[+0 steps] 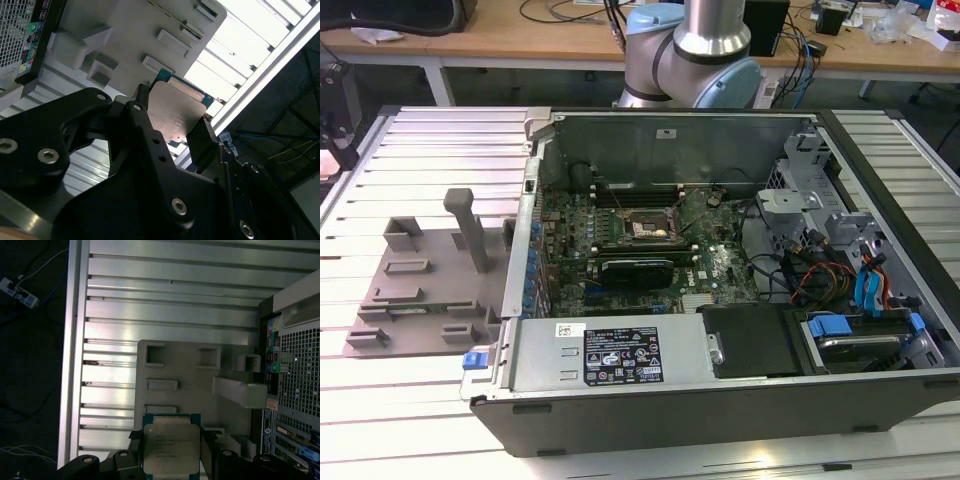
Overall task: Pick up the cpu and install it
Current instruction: 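Pick up the cpu and move it towards the insertion slot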
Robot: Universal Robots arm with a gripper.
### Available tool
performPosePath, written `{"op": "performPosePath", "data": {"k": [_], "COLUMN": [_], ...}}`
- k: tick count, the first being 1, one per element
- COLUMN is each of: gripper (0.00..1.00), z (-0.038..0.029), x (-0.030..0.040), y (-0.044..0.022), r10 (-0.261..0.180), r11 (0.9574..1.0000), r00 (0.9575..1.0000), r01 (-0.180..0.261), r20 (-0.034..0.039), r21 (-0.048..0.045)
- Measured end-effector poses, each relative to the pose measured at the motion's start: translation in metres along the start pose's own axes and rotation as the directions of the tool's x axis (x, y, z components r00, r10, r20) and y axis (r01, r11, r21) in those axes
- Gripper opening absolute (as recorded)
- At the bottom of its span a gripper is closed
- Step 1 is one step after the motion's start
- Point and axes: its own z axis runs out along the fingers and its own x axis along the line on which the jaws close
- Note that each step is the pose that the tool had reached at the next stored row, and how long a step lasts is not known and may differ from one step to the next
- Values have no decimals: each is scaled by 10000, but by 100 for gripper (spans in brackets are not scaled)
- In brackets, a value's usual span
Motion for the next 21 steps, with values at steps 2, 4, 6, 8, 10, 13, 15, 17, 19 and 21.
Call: {"op": "performPosePath", "data": {"k": [2, 4, 6, 8, 10, 13, 15, 17, 19, 21], "gripper": [55, 55, 55, 55, 55, 55, 55, 55, 55, 55], "z": [-1, 1, 3, 7, 11, 20, 23, 27, 32, 36], "x": [-16, -52, -121, -244, -367, -567, -639, -763, -919, -1044], "y": [-1, -3, -5, 0, 16, 58, 68, 76, 76, 74], "r10": [-1, 0, 0, -1, -2, -1, -1, -2, -1, -3], "r11": [10000, 10000, 10000, 10000, 10000, 10000, 10000, 10000, 10000, 10000], "r00": [10000, 10000, 10000, 10000, 10000, 10000, 10000, 10000, 10000, 10000], "r01": [1, 0, 0, 1, 2, 1, 1, 2, 1, 3], "r20": [-1, -1, 0, -2, -2, -3, -2, -2, -3, -4], "r21": [1, 1, 0, 18, 36, 47, 49, 51, 54, 55]}}
